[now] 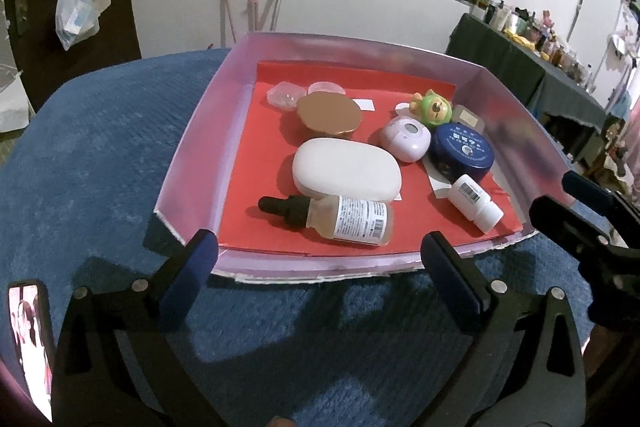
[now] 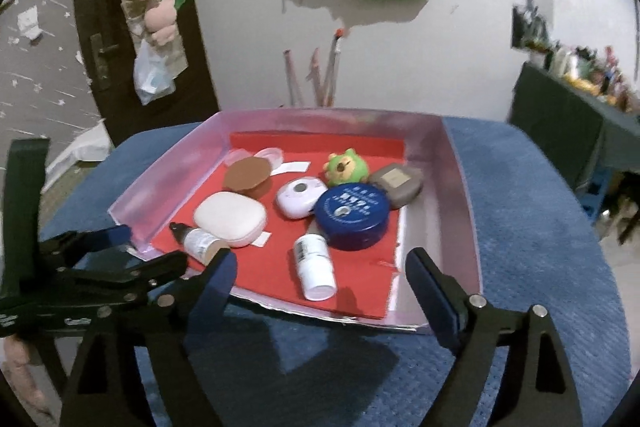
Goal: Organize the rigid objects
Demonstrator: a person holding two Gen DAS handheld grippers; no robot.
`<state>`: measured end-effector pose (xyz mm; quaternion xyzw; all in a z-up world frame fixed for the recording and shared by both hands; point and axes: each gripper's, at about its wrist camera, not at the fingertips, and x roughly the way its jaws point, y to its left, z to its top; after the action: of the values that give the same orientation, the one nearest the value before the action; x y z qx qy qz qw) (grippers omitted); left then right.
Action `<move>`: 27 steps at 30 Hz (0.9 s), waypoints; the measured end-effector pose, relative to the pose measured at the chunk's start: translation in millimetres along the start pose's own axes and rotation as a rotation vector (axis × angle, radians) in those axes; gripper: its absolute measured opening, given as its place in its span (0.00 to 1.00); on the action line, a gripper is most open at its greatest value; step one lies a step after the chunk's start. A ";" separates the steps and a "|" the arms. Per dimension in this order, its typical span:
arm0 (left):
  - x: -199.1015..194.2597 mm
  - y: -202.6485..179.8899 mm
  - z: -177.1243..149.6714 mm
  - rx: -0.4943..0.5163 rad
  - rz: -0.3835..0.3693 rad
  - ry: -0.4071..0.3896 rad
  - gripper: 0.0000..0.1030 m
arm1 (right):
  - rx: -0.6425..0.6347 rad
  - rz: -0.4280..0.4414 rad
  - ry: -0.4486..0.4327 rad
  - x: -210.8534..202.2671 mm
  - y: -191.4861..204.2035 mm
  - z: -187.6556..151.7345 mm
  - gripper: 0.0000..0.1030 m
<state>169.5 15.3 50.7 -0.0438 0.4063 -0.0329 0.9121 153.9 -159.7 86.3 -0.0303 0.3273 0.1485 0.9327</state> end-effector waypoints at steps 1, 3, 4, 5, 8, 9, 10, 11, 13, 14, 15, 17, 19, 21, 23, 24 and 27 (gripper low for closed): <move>-1.2 -0.8 -1.5 0.004 0.003 -0.006 1.00 | -0.008 -0.028 -0.013 -1.7 2.1 -2.4 0.90; -2.9 -2.7 -3.6 0.011 0.012 -0.015 1.00 | -0.016 -0.058 -0.027 -2.8 4.3 -4.8 0.95; -3.3 -3.6 -4.5 0.014 0.017 -0.018 1.00 | -0.019 -0.073 -0.034 -2.8 5.5 -6.3 0.96; -3.3 -4.0 -5.1 0.016 0.021 -0.021 1.00 | -0.019 -0.089 -0.041 -3.2 6.6 -8.0 0.97; -1.7 -4.7 -6.9 0.022 0.029 -0.023 1.00 | -0.022 -0.119 -0.055 -4.2 8.1 -11.6 1.00; -0.5 -5.2 -7.2 0.026 0.038 -0.022 1.00 | -0.021 -0.124 -0.056 -4.1 8.3 -12.5 1.00; -0.1 -5.3 -7.9 0.027 0.044 -0.022 1.00 | -0.018 -0.128 -0.055 -3.2 7.7 -12.9 1.00; 0.2 -4.8 -8.6 0.027 0.046 -0.022 1.00 | -0.014 -0.131 -0.053 -1.8 6.7 -13.5 1.00; 0.7 -4.1 -9.2 0.026 0.044 -0.020 1.00 | -0.007 -0.129 -0.044 0.4 5.7 -14.6 1.00; 0.8 -3.8 -9.2 0.024 0.044 -0.020 1.00 | -0.007 -0.129 -0.043 0.8 5.8 -15.1 1.00; 0.9 -3.4 -9.4 0.024 0.043 -0.020 1.00 | -0.007 -0.128 -0.041 1.2 5.8 -15.2 1.00; 0.6 -2.8 -9.5 0.022 0.043 -0.020 1.00 | -0.011 -0.129 -0.040 1.2 6.6 -15.1 1.00; 0.8 -2.4 -9.7 0.021 0.044 -0.018 1.00 | -0.013 -0.128 -0.041 1.0 7.4 -14.9 1.00; 0.6 -2.6 -10.1 0.023 0.048 -0.016 1.00 | -0.013 -0.125 -0.041 0.8 8.0 -14.6 1.00; -0.3 -3.4 -10.3 0.026 0.051 -0.016 1.00 | -0.009 -0.119 -0.043 -0.6 7.8 -14.5 1.00; -1.5 -3.9 -10.9 0.028 0.053 -0.018 1.00 | -0.006 -0.115 -0.045 -1.6 7.8 -14.8 1.00; -6.6 -4.4 -13.7 0.030 0.050 -0.024 1.00 | 0.003 -0.102 -0.053 -9.1 6.9 -16.1 1.00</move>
<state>154.8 10.8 46.9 -0.0203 0.3960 -0.0158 0.9179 135.4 -158.0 79.7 -0.0417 0.3009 0.1013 0.9474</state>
